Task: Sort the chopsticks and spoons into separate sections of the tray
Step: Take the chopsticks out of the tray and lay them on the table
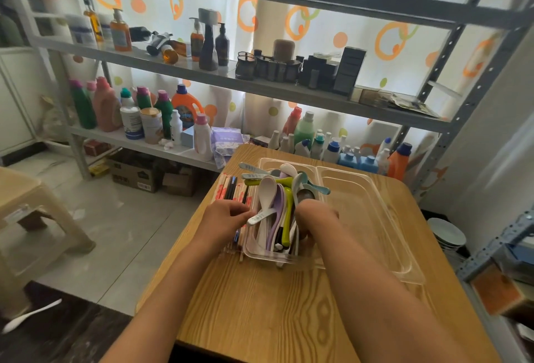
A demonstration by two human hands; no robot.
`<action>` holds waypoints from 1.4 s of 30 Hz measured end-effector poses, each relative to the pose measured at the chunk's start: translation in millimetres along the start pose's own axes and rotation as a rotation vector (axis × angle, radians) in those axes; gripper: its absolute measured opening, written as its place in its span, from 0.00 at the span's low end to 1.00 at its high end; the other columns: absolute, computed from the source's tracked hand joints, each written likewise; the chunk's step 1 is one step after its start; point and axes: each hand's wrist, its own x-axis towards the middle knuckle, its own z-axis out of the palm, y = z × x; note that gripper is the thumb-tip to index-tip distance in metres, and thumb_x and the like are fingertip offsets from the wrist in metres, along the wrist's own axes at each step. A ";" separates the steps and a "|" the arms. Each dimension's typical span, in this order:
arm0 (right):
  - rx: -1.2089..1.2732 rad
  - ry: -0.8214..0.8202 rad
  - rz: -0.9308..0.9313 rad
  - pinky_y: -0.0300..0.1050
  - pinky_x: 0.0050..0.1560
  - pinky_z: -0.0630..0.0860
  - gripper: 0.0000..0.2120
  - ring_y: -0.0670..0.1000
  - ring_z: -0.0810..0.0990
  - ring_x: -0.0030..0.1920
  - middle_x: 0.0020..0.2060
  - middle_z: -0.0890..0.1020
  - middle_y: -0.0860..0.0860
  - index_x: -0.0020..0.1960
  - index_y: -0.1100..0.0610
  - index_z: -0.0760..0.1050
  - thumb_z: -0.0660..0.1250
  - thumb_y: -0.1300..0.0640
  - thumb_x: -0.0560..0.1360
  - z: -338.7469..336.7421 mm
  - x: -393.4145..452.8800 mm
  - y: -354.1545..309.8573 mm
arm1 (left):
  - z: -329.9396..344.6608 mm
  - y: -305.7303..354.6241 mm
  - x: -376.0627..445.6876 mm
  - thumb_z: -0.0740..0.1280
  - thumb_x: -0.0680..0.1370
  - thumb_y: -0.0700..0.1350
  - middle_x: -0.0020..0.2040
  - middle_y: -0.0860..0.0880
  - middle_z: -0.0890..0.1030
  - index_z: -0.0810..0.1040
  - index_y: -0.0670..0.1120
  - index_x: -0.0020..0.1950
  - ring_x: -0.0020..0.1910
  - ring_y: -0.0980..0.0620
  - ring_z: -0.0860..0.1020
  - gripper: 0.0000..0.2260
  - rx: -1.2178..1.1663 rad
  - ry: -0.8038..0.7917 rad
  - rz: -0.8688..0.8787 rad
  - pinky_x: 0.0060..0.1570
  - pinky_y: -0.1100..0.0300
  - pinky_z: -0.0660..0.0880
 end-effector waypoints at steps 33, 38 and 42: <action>0.386 -0.079 -0.019 0.51 0.63 0.76 0.11 0.56 0.81 0.56 0.49 0.79 0.57 0.61 0.60 0.73 0.62 0.59 0.80 9.2 7.1 -3.7 | 1.8 4.6 2.7 0.71 0.76 0.43 0.40 0.52 0.84 0.84 0.47 0.46 0.42 0.55 0.81 0.03 -0.033 -0.045 -0.065 0.38 0.65 0.74; 0.400 -0.093 -0.006 0.48 0.58 0.79 0.06 0.53 0.83 0.48 0.45 0.79 0.57 0.56 0.61 0.74 0.64 0.63 0.79 12.3 11.8 -2.4 | 0.8 4.8 1.7 0.71 0.76 0.43 0.41 0.51 0.84 0.84 0.47 0.47 0.43 0.55 0.81 0.03 -0.050 -0.049 -0.058 0.39 0.65 0.75; 0.486 -0.182 0.052 0.37 0.39 0.79 0.06 0.48 0.76 0.33 0.38 0.76 0.55 0.54 0.61 0.71 0.64 0.64 0.78 1.3 4.9 3.7 | 0.6 5.8 1.9 0.71 0.76 0.43 0.40 0.50 0.84 0.85 0.48 0.45 0.42 0.54 0.81 0.03 -0.022 -0.048 -0.063 0.40 0.63 0.76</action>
